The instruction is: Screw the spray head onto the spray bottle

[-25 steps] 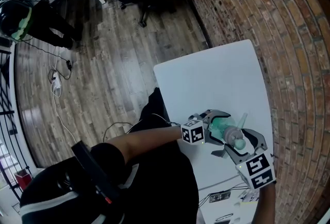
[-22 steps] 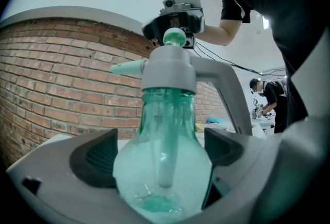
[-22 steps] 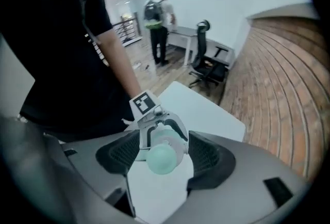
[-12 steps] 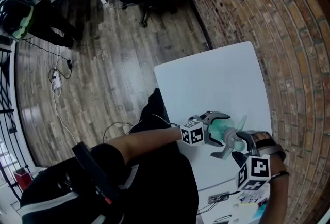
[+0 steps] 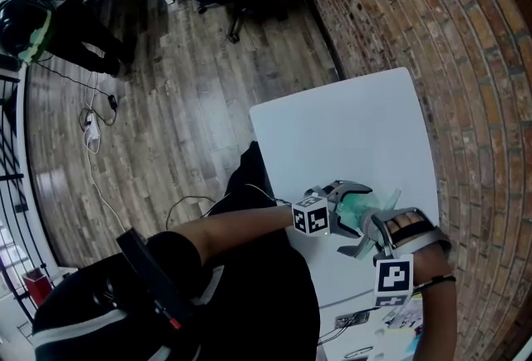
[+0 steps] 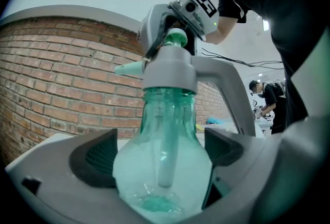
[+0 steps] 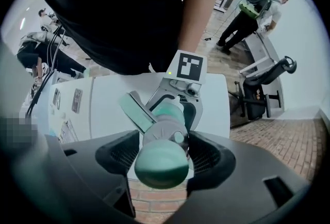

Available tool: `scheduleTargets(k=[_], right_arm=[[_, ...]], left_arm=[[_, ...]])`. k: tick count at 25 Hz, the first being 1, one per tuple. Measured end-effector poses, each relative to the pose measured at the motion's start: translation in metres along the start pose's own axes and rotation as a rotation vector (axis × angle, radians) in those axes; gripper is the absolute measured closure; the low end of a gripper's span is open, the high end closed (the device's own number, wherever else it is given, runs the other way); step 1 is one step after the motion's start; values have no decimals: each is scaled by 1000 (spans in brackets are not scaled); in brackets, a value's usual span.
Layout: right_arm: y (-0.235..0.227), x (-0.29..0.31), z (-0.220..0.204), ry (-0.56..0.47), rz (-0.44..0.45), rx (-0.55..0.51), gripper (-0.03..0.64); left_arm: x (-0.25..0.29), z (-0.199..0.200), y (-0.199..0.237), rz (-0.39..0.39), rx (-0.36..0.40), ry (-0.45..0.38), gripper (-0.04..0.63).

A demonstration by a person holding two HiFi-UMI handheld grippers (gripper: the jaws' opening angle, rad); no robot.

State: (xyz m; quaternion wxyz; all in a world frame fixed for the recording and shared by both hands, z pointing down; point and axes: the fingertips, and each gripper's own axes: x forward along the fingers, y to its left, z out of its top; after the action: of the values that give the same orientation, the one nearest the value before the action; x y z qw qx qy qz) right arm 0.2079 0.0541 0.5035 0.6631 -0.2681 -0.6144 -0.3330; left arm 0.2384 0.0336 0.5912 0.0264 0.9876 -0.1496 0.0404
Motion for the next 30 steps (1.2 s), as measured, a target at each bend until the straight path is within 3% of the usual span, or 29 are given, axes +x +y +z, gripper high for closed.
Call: scheduleTargets(k=[3, 13, 19, 24, 30], right_arm=[[-2, 3, -1, 13, -6, -6, 334], [-6, 3, 3, -70, -3, 241, 334], [-7, 3, 3, -88, -11, 292, 334], [-8, 2, 6, -115, -17, 354, 334], [-7, 1, 7, -123, -24, 382, 334]], left_arm=[[0, 1, 0, 1, -1, -2, 87], [-1, 1, 0, 0, -4, -3, 87], [-1, 1, -1, -13, 5, -12, 83], [-10, -6, -1, -20, -47, -15, 67], [-17, -13, -9, -100, 31, 15, 54]])
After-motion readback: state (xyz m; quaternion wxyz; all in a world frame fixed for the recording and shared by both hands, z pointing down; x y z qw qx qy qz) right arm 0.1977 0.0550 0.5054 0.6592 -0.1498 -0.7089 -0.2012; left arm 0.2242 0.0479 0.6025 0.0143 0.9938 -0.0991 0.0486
